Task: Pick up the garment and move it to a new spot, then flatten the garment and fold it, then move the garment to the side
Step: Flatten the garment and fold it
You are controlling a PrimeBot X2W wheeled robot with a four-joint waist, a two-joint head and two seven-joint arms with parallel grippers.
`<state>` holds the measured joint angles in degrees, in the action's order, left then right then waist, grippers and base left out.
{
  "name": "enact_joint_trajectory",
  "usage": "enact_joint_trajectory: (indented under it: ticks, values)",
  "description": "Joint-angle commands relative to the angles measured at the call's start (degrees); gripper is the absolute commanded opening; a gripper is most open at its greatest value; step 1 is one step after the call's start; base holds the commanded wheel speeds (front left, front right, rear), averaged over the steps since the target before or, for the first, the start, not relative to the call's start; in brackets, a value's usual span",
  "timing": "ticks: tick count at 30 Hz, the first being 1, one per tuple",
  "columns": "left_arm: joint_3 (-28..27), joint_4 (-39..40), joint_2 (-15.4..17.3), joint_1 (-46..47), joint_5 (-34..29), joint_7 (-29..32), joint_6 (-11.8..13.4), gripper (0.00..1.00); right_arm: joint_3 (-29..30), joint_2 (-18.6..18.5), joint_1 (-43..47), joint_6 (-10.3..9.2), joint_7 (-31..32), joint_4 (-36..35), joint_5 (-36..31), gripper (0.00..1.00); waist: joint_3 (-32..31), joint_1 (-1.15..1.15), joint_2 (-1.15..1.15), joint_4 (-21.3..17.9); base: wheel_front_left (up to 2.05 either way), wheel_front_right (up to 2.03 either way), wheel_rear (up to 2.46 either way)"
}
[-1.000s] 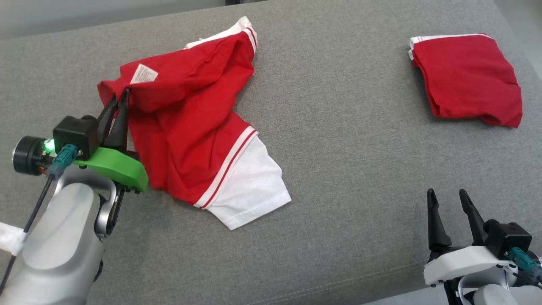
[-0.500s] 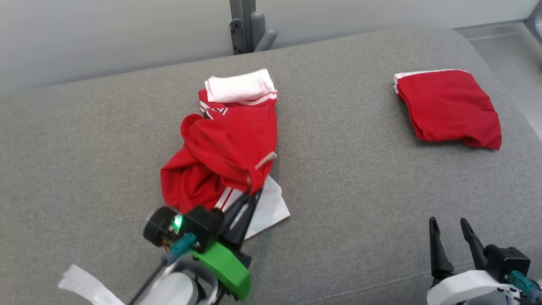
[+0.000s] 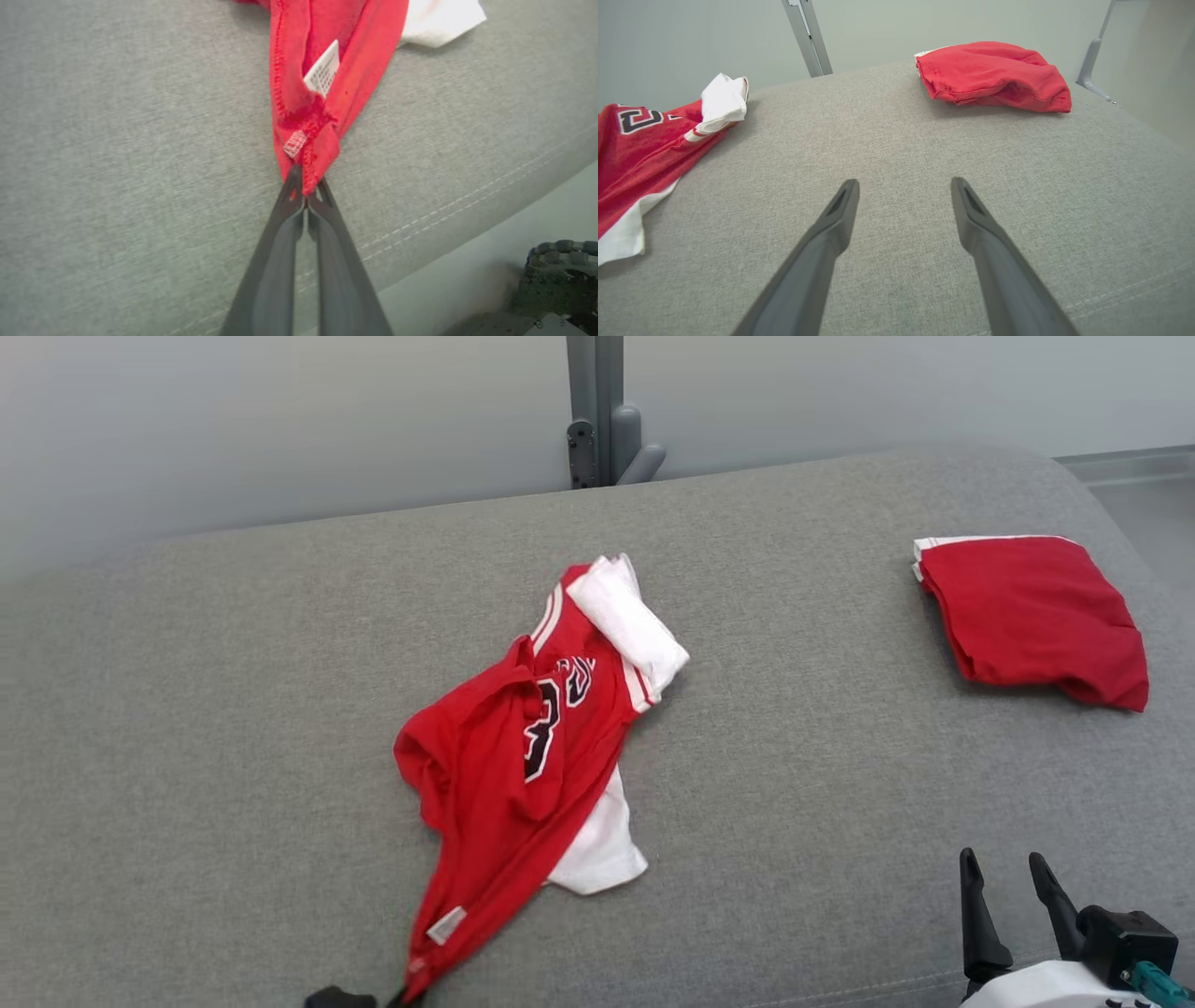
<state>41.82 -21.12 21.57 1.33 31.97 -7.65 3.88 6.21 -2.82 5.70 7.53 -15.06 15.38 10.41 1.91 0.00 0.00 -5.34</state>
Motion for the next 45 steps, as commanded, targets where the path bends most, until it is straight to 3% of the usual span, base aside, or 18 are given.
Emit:
enact_joint_trajectory:
  ticks: [1,5,7,8,9,10,14,18,19,23,26,29,32,38,45]
  values:
    - [-1.5,-1.6,1.6,-0.9,0.5,-0.7,1.4,0.0,-0.2,-0.2,0.5,-0.09,-0.2,0.2,-0.1,1.0,-0.4,0.0,0.0,1.7,0.0,0.0,0.0]
    - [-5.9,-4.4,3.6,-0.7,2.8,-2.7,3.8,0.0,-0.6,-0.2,0.2,-0.09,-0.2,0.3,-0.3,1.0,-0.7,0.0,0.0,3.1,0.0,0.0,0.0]
    - [-7.2,-4.5,4.1,0.1,3.1,-3.8,3.8,0.0,-0.6,-0.2,0.0,-0.09,-0.2,0.2,-0.5,1.0,-0.7,0.0,0.0,3.7,0.0,0.0,0.0]
    - [-7.7,-4.0,4.0,0.6,3.7,-4.2,3.5,0.07,-0.7,-0.2,-0.1,-0.09,-0.2,0.2,-0.6,1.0,-0.7,0.0,0.0,3.9,0.0,0.0,0.0]
    - [-8.2,-3.5,3.7,0.8,4.3,-4.6,3.1,0.4,-0.7,-0.2,-0.1,-0.09,-0.2,0.2,-0.7,1.0,-0.7,0.0,0.0,4.0,0.0,0.0,0.0]
    - [-8.5,-3.2,3.5,0.8,4.9,-4.6,2.8,1.0,-0.7,-0.2,-0.2,-0.09,-0.2,0.2,-0.8,1.0,-0.7,0.0,0.0,4.1,0.0,0.0,0.0]
    - [-11.0,-1.7,3.7,-0.5,8.4,-2.9,3.5,1.0,-0.8,-0.2,-0.4,-0.09,-0.2,0.1,-1.1,1.0,-0.6,0.0,0.0,3.6,0.0,0.0,0.0]
    - [-13.8,1.4,8.0,-1.7,8.9,0.3,8.1,1.0,-1.0,-0.1,-0.3,-0.09,-0.2,-0.6,-1.0,1.0,0.3,0.0,0.0,2.7,0.0,0.0,0.0]
    - [-13.8,1.4,8.0,-1.7,8.9,0.3,8.1,1.0,-1.0,-0.1,-0.3,-0.09,-0.2,-0.6,-1.0,1.0,0.3,0.0,0.0,2.7,0.0,0.0,0.0]
    - [-16.3,8.6,10.8,0.2,8.2,0.2,10.6,1.0,-0.8,-0.2,-1.2,-0.09,-0.2,-1.4,-0.7,1.0,2.1,0.0,0.0,2.1,0.0,0.0,0.0]
    - [-14.9,14.9,10.8,3.7,6.6,1.8,10.5,1.0,-0.8,-0.2,-2.2,-0.09,-0.2,-1.7,-0.7,1.0,4.0,0.0,0.0,1.6,0.0,0.0,0.0]
    - [-10.9,18.5,7.7,9.3,4.4,5.0,9.3,1.0,-1.1,-0.1,-4.0,-0.09,-0.2,-2.0,-0.5,1.0,6.9,0.0,0.0,0.6,0.0,0.0,0.0]
    - [-6.6,17.2,2.9,16.4,3.3,7.9,6.7,1.0,-1.8,-0.1,-6.1,-0.09,-0.2,-2.2,0.1,1.0,10.0,0.0,0.0,-1.0,0.0,0.0,0.0]
    - [-0.9,7.7,-6.6,28.3,2.7,11.1,1.2,1.0,-2.5,-0.2,-9.0,-0.09,-0.2,-2.4,1.7,1.0,15.0,0.0,0.0,-5.2,0.0,0.0,0.0]
    - [-0.5,-7.3,-12.4,37.6,3.2,10.2,-2.4,1.0,-2.8,-0.1,-10.4,-0.09,-0.2,-2.1,2.9,1.0,17.7,0.0,0.0,-9.3,0.0,0.0,0.0]
